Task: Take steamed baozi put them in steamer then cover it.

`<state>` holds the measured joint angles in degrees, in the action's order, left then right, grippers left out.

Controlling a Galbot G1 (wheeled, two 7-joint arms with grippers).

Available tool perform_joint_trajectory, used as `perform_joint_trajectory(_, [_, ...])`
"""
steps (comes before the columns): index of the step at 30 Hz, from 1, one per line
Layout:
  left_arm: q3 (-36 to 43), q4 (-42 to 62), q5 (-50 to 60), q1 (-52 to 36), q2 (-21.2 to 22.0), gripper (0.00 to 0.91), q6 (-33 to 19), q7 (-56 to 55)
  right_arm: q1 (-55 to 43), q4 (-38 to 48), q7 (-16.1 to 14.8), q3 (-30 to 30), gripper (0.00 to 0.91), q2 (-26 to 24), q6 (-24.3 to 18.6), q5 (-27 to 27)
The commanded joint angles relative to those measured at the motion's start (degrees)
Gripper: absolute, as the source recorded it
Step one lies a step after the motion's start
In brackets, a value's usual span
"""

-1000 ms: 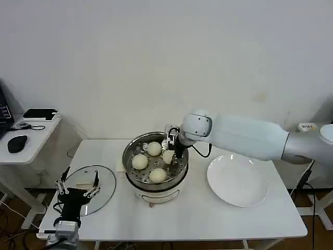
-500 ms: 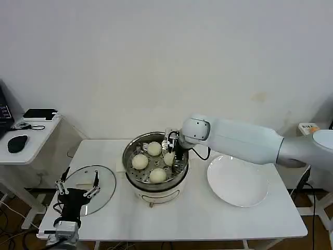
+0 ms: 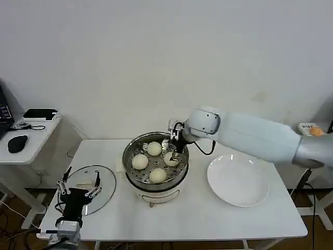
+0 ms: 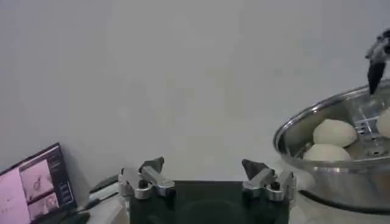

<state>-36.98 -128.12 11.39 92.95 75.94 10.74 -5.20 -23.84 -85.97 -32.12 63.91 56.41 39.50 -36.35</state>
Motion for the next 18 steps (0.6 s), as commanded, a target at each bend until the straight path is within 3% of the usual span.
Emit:
perform_joint_trajectory(1, [-0.05, 0.67, 0.83, -0.02, 0.0, 0.907, -1.15, 0.02, 16.38, -17.34, 29.65, -15.79, 0.907, -15.0, -12.99, 0.42])
perform_joint_trajectory(2, [-0.12, 0.77, 0.84, -0.04, 0.01, 0.907, -1.23, -0.02, 21.49, -18.15, 31.83, -18.45, 0.907, -15.82, -15.67, 1.8])
perform_joint_trajectory(3, [-0.21, 0.95, 0.8, -0.09, 0.03, 0.907, -1.29, -0.13, 30.83, -19.76, 34.49, -27.27, 0.907, -16.92, -18.38, 4.19])
perform_joint_trajectory(4, [-0.25, 1.21, 0.6, -0.15, 0.06, 0.907, -1.41, -0.35, 40.24, -20.3, 34.93, -36.93, 0.907, -16.78, -22.51, 10.65])
perform_joint_trajectory(6, [-0.29, 1.61, 0.18, -0.18, 0.04, 0.907, -1.75, -0.41, 51.91, -20.86, 35.23, -47.73, 0.907, -15.35, -26.15, 15.42])
perform_joint_trajectory(7, [-0.32, 1.96, -0.39, -0.2, -0.03, 0.907, -2.88, -0.31, 58.02, -21.14, 34.82, -56.28, 0.907, -12.94, -28.93, 19.53])
perform_joint_trajectory(9, [-0.24, 2.33, -1.08, -0.27, -0.05, 0.907, -3.27, -0.5, 68.05, -21.15, 33.75, -66.84, 0.907, -9.39, -34.49, 23.23])
perform_joint_trajectory(12, [-0.19, 3.84, -1.71, -0.07, -0.86, 0.907, -3.32, -0.54, 80.56, -21.18, 32.18, -81.5, 0.907, -3.3, -41.17, 24.98])
perform_joint_trajectory(16, [-0.21, 6.14, -0.76, -0.38, -1.24, 0.907, -3.32, -0.38, 92.99, -18.71, 27.05, -95.89, 0.907, 6.78, -49.34, 27.11])
perform_joint_trajectory(18, [-0.1, 7.41, 0.86, -0.43, -1.43, 0.907, -3.7, -0.4, 96.29, -18.07, 24.84, -101.5, 0.907, 9.81, -50.76, 26.31])
